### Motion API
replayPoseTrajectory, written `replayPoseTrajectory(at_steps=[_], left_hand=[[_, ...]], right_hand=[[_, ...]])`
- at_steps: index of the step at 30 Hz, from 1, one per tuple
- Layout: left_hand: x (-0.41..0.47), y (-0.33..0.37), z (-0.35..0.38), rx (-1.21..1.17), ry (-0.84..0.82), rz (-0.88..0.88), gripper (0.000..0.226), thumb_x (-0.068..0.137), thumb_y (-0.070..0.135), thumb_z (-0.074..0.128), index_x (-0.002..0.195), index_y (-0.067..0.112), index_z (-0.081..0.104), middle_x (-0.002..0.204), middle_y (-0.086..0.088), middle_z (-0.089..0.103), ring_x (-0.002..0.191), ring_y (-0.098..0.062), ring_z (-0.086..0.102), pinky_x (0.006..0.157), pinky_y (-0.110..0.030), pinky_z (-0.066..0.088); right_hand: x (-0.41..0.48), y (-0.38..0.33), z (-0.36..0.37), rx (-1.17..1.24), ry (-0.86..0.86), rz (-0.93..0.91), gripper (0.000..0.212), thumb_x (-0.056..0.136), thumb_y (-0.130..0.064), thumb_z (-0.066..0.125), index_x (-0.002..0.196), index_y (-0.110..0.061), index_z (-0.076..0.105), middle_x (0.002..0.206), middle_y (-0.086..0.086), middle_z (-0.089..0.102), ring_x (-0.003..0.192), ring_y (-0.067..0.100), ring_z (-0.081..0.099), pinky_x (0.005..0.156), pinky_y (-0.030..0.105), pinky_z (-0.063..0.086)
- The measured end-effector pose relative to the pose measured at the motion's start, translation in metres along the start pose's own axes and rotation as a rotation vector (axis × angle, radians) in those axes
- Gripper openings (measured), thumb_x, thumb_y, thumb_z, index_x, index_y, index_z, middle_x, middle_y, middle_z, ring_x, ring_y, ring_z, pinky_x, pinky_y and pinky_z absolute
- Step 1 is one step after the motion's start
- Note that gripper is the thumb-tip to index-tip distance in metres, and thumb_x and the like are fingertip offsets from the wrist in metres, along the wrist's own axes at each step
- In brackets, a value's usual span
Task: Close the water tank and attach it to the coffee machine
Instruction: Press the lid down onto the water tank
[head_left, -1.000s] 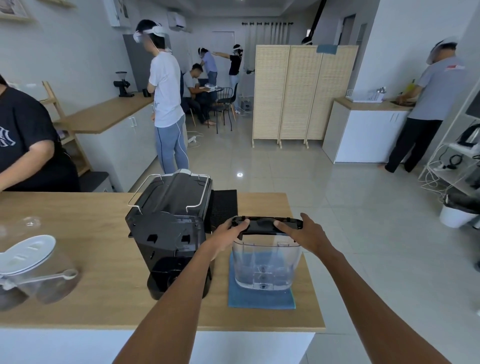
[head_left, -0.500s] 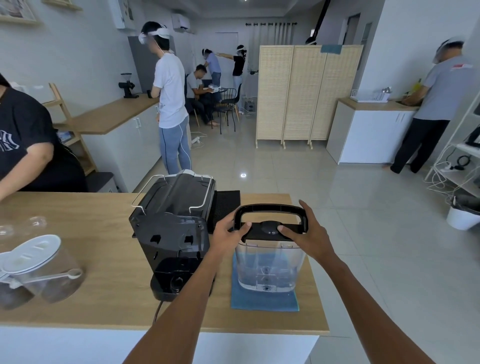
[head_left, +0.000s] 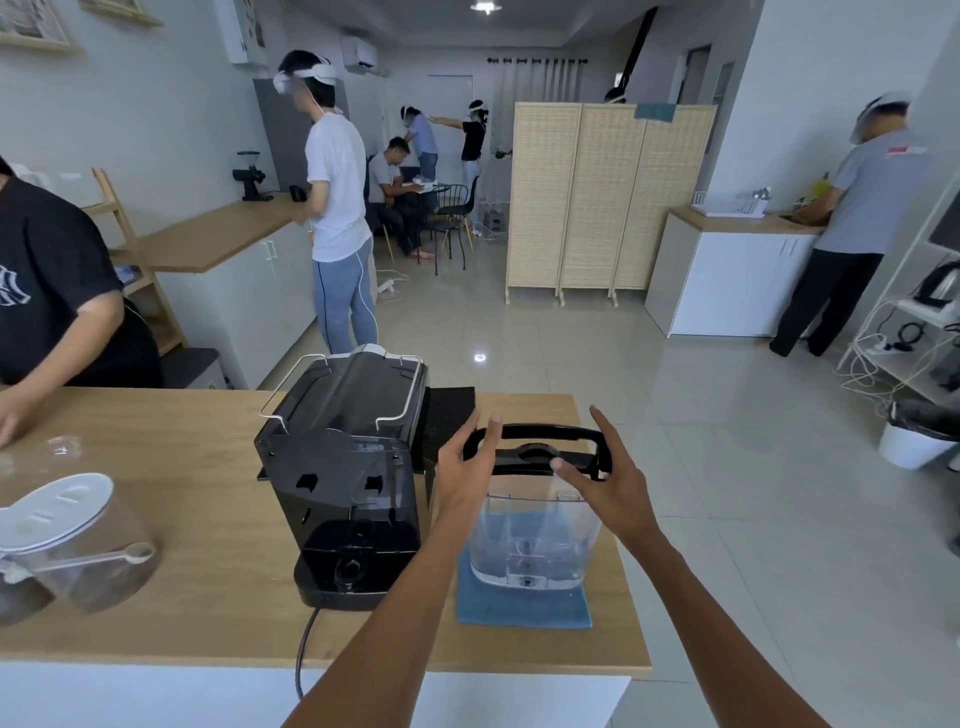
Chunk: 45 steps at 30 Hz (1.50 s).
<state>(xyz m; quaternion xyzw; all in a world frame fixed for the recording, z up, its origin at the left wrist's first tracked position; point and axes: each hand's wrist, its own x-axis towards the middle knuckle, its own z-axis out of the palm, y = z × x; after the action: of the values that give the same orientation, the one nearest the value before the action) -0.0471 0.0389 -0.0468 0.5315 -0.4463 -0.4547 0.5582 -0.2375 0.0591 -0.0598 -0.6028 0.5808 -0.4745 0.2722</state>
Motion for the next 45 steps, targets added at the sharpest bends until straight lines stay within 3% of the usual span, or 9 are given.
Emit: replayPoseTrajectory(at_steps=[5, 9, 15, 21, 24, 29, 36, 41, 45], left_hand=[[0.006, -0.002, 0.01, -0.055, 0.053, -0.04, 0.041, 0.085, 0.051, 0.074, 0.123, 0.038, 0.069, 0.137, -0.014, 0.064, 0.137, -0.031, 0.05, 0.117, -0.042, 0.036], [0.01, -0.009, 0.005, -0.049, 0.019, -0.057, 0.059, 0.087, 0.044, 0.073, 0.142, 0.031, 0.056, 0.148, 0.002, 0.056, 0.14, -0.023, 0.046, 0.12, -0.038, 0.031], [0.008, -0.013, -0.002, 0.037, -0.064, -0.055, 0.063, 0.085, 0.05, 0.071, 0.144, 0.04, 0.05, 0.155, -0.001, 0.048, 0.145, -0.027, 0.039, 0.121, -0.046, 0.029], [0.003, -0.018, -0.013, 0.107, -0.151, -0.034, 0.066, 0.08, 0.06, 0.07, 0.141, 0.053, 0.046, 0.151, -0.005, 0.052, 0.142, -0.028, 0.044, 0.119, -0.048, 0.032], [0.0, -0.023, -0.022, 0.153, -0.236, 0.006, 0.068, 0.091, 0.037, 0.072, 0.151, 0.038, 0.04, 0.15, 0.013, 0.041, 0.139, -0.006, 0.032, 0.12, -0.034, 0.023], [-0.001, -0.034, -0.036, 0.246, -0.371, -0.028, 0.085, 0.083, 0.038, 0.08, 0.153, 0.041, 0.032, 0.158, 0.01, 0.037, 0.142, -0.008, 0.039, 0.117, -0.032, 0.034], [-0.005, -0.047, -0.043, 0.44, -0.425, 0.08, 0.104, 0.068, 0.049, 0.089, 0.149, 0.06, 0.024, 0.16, 0.018, 0.034, 0.147, -0.01, 0.031, 0.119, -0.044, 0.031], [-0.01, -0.047, -0.044, 0.534, -0.375, 0.176, 0.101, 0.077, 0.025, 0.087, 0.138, 0.073, 0.023, 0.13, -0.001, 0.055, 0.082, -0.011, 0.055, 0.093, -0.043, 0.054], [-0.019, -0.047, -0.051, 0.497, -0.393, 0.216, 0.092, 0.079, 0.032, 0.084, 0.148, 0.058, 0.029, 0.147, -0.006, 0.051, 0.089, -0.032, 0.061, 0.092, -0.04, 0.054]], right_hand=[[-0.002, 0.001, 0.002, 0.041, 0.078, 0.016, 0.066, 0.09, -0.044, 0.061, 0.151, -0.032, 0.039, 0.127, -0.017, 0.054, 0.112, 0.005, 0.052, 0.082, -0.003, 0.037], [-0.001, 0.004, 0.006, 0.073, 0.12, 0.038, 0.057, 0.094, -0.045, 0.056, 0.148, -0.036, 0.043, 0.131, -0.014, 0.056, 0.114, 0.006, 0.054, 0.089, 0.007, 0.042], [0.012, 0.003, 0.004, 0.099, 0.082, 0.083, 0.068, 0.084, -0.071, 0.047, 0.148, -0.047, 0.038, 0.126, -0.001, 0.065, 0.114, 0.021, 0.063, 0.103, 0.035, 0.05], [0.005, 0.008, 0.004, 0.098, 0.05, 0.068, 0.07, 0.087, -0.062, 0.051, 0.151, -0.04, 0.034, 0.151, 0.001, 0.05, 0.135, 0.023, 0.05, 0.107, 0.031, 0.04], [-0.003, 0.021, 0.002, 0.012, 0.0, 0.033, 0.075, 0.084, -0.068, 0.051, 0.152, -0.044, 0.03, 0.147, 0.001, 0.053, 0.127, 0.023, 0.056, 0.101, 0.028, 0.045], [-0.018, 0.038, 0.003, -0.117, -0.113, -0.017, 0.077, 0.081, -0.068, 0.051, 0.148, -0.052, 0.015, 0.144, -0.007, 0.055, 0.118, 0.015, 0.06, 0.083, 0.01, 0.048], [-0.019, 0.049, -0.006, -0.175, -0.211, -0.083, 0.1, 0.075, -0.051, 0.078, 0.155, -0.042, 0.018, 0.139, -0.01, 0.057, 0.118, 0.011, 0.058, 0.092, 0.029, 0.055], [-0.017, 0.053, -0.006, -0.144, -0.193, -0.095, 0.1, 0.07, -0.039, 0.085, 0.152, -0.041, 0.027, 0.135, -0.008, 0.06, 0.118, 0.016, 0.06, 0.089, 0.027, 0.056], [-0.026, 0.05, -0.004, -0.127, -0.167, -0.134, 0.097, 0.068, -0.044, 0.08, 0.152, -0.037, 0.031, 0.139, -0.005, 0.058, 0.12, 0.02, 0.06, 0.088, 0.019, 0.054]])
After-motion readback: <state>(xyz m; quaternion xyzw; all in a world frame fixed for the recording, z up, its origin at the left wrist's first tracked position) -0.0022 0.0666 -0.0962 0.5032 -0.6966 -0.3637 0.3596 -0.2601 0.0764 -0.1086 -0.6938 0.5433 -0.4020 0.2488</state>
